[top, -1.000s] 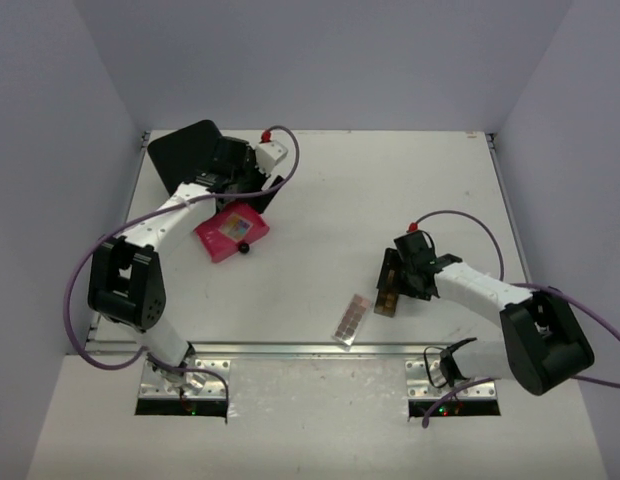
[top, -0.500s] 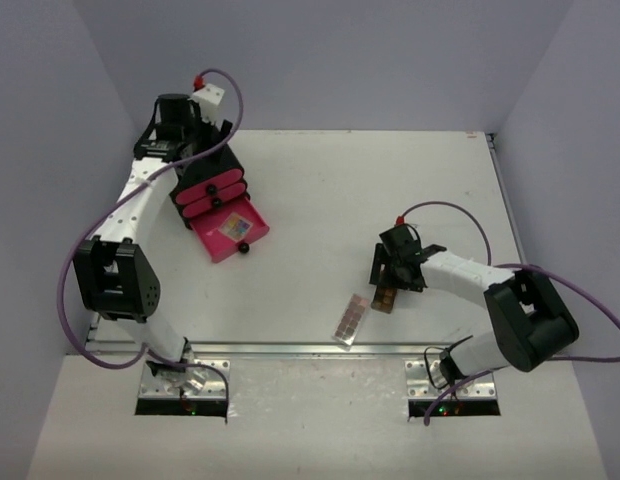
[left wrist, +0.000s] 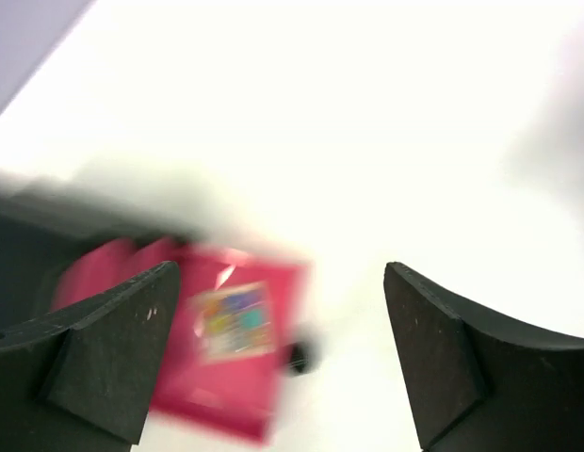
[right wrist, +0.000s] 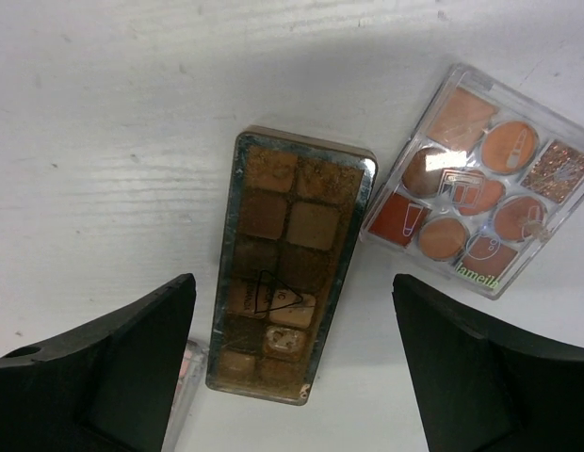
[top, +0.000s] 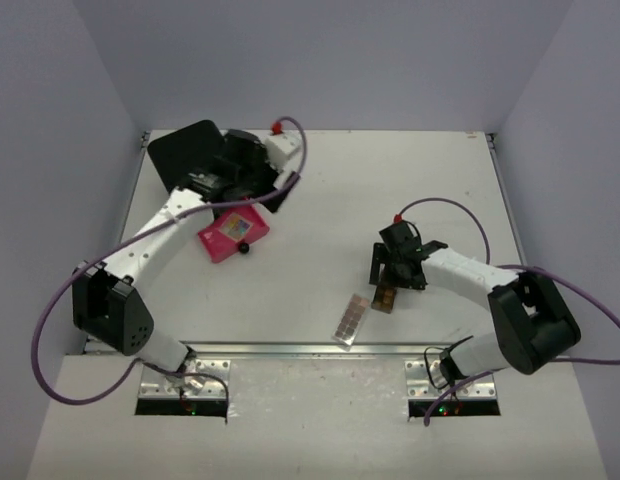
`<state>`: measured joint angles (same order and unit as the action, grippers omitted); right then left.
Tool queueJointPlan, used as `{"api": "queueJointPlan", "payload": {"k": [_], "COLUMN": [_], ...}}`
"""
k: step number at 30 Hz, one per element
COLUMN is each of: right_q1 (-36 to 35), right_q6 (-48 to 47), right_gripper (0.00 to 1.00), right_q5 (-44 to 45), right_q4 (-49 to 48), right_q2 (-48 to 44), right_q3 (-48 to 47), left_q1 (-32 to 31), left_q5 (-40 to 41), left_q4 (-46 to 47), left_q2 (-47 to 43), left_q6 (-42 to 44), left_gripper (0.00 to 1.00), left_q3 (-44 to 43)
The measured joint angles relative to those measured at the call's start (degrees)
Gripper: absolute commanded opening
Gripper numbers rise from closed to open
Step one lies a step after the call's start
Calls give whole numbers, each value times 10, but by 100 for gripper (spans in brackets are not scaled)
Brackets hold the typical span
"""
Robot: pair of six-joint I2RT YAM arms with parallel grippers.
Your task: Organize the makeup
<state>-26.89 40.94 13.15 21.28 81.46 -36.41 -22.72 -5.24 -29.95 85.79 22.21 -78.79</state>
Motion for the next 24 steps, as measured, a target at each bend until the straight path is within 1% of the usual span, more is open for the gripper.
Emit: {"api": "queueJointPlan", "payload": {"k": [1,3,5,6,8,10,16,21,22,24], "right_q1": [2,6,9,10,10,10,10,-3,-5,-9], "right_q6": [-3,-5,-6,-6,-5,-6,-1,9,9,10], "right_gripper": [86,86,86,86,86,86,88,89,89,83], "right_q5": [0,0,-2,-3,-11,-19,-32,-28,-25,-21], "right_q4": [3,8,9,9,9,10,13,20,20,20], "right_q2": [-5,-21,-36,-41,-42,-39,-1,33,38,42], "right_q3": [-4,-12,-15,-16,-16,-16,-14,-13,-14,-16], "left_q1": [-63,-154,-217,-236,-241,-233,-198,-160,-150,-130], "left_q5": [-8,-28,-44,-53,-55,-47,-22,-22,-24,-28], "left_q4": [1,-2,-20,-38,-67,-73,-63,-54,-52,-47], "left_q2": [-6,-10,-8,-6,2,6,0,-23,-26,-28], "left_q6": [1,2,2,0,-3,-7,-24,-31,-31,-31], "left_gripper": [89,89,89,89,89,89,90,90,90,90], "left_q3": [11,38,69,79,82,79,74,74,74,74]}}
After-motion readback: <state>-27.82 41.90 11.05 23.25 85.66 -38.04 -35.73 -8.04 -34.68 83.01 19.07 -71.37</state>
